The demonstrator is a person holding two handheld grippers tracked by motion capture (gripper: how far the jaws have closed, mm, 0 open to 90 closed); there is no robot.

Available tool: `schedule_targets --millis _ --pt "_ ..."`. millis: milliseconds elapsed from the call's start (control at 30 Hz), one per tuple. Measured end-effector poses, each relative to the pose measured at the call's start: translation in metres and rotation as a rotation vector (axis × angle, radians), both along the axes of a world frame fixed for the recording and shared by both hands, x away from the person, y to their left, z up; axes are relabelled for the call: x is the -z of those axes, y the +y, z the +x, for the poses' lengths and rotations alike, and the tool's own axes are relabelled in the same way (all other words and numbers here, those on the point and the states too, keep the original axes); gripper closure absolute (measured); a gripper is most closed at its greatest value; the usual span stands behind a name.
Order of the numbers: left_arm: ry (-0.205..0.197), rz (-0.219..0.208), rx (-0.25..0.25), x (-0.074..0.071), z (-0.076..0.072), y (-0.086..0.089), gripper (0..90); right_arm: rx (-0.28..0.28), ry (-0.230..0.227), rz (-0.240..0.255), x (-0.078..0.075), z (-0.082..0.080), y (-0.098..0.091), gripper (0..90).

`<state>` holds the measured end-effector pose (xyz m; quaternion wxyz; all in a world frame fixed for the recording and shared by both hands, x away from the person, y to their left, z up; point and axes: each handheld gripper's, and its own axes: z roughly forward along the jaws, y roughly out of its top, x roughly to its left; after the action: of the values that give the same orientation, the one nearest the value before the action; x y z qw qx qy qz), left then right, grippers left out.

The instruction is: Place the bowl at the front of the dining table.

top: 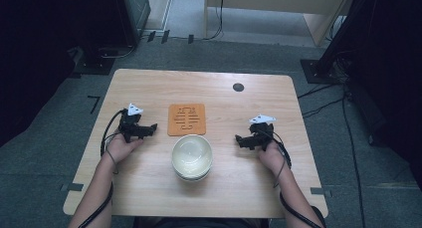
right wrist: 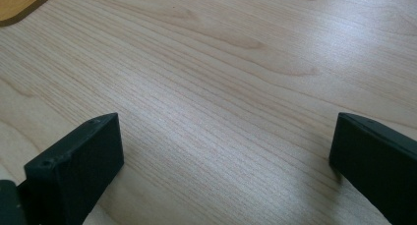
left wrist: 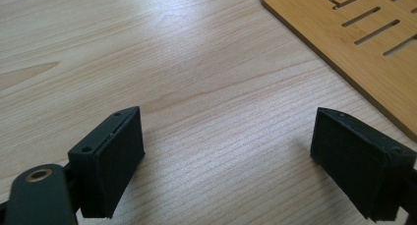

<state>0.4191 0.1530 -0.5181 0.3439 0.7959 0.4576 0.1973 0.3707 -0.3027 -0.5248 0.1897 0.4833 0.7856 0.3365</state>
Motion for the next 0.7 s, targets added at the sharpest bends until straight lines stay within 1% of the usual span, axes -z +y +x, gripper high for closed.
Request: schedule_targets --millis 133,200,233,333,400,500,567,700 --pt "0.004 0.005 -0.010 -0.0001 0.0000 -0.0022 10.0 0.000 0.000 0.001 0.0000 0.0000 0.0000 0.0" --pt "0.021 0.014 0.006 -0.0018 0.0002 -0.0014 10.0 0.000 0.000 0.000 0.0000 0.0000 0.0000 0.0" --pt "0.031 0.019 0.004 -0.0028 0.0005 -0.0014 10.0 0.000 0.000 0.001 0.0000 0.0000 0.0000 0.0" --pt "0.041 0.026 0.010 -0.0039 0.0017 -0.0010 10.0 -0.003 -0.001 0.001 0.0001 0.0003 0.0000 0.0" --pt "0.053 0.034 0.025 -0.0051 0.0030 0.0001 10.0 -0.005 -0.001 0.000 0.0000 0.0005 0.0000 0.0" --pt "0.058 0.037 0.044 -0.0056 0.0039 0.0015 10.0 -0.006 0.000 0.000 0.0000 0.0007 0.0001 0.0" --pt "0.063 0.031 0.052 -0.0061 0.0047 0.0025 10.0 -0.006 -0.001 0.001 0.0000 0.0008 0.0001 0.0" --pt "0.082 -0.003 0.045 -0.0078 0.0066 0.0047 10.1 -0.007 0.000 0.001 0.0000 0.0008 0.0001 0.0"
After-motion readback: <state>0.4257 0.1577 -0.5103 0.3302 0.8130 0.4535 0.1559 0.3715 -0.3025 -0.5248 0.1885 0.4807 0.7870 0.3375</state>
